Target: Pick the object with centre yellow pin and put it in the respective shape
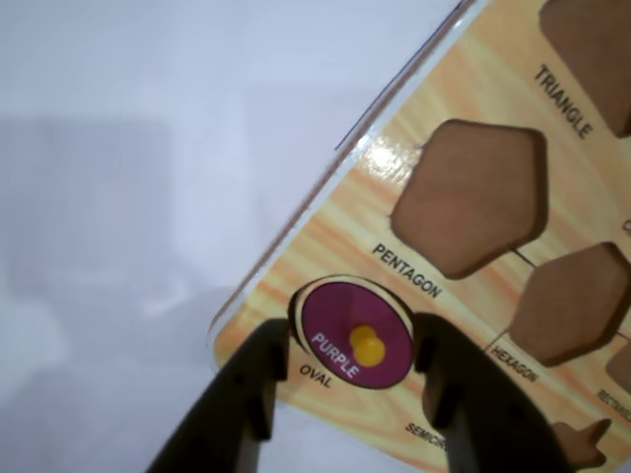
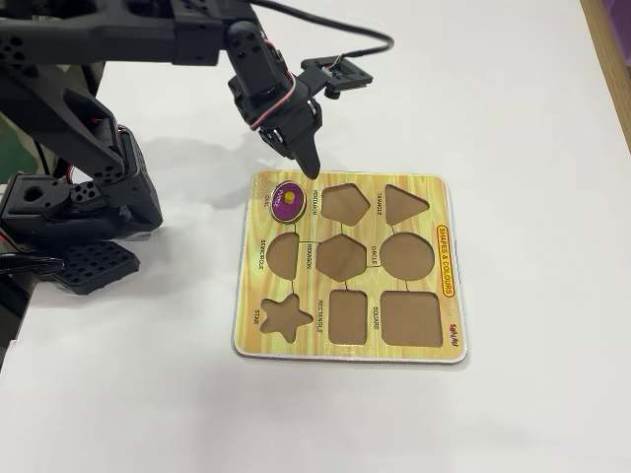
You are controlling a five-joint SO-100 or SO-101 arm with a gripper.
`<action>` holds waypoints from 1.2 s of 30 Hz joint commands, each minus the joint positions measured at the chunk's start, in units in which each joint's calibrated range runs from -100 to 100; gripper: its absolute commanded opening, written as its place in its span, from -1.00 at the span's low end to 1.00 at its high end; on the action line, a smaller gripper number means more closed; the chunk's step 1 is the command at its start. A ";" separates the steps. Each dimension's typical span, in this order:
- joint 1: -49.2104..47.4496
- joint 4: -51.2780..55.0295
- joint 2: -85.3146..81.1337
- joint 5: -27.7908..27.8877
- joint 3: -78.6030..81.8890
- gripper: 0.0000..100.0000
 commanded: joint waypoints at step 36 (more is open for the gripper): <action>22.86 -0.36 -51.93 -17.44 21.85 -0.72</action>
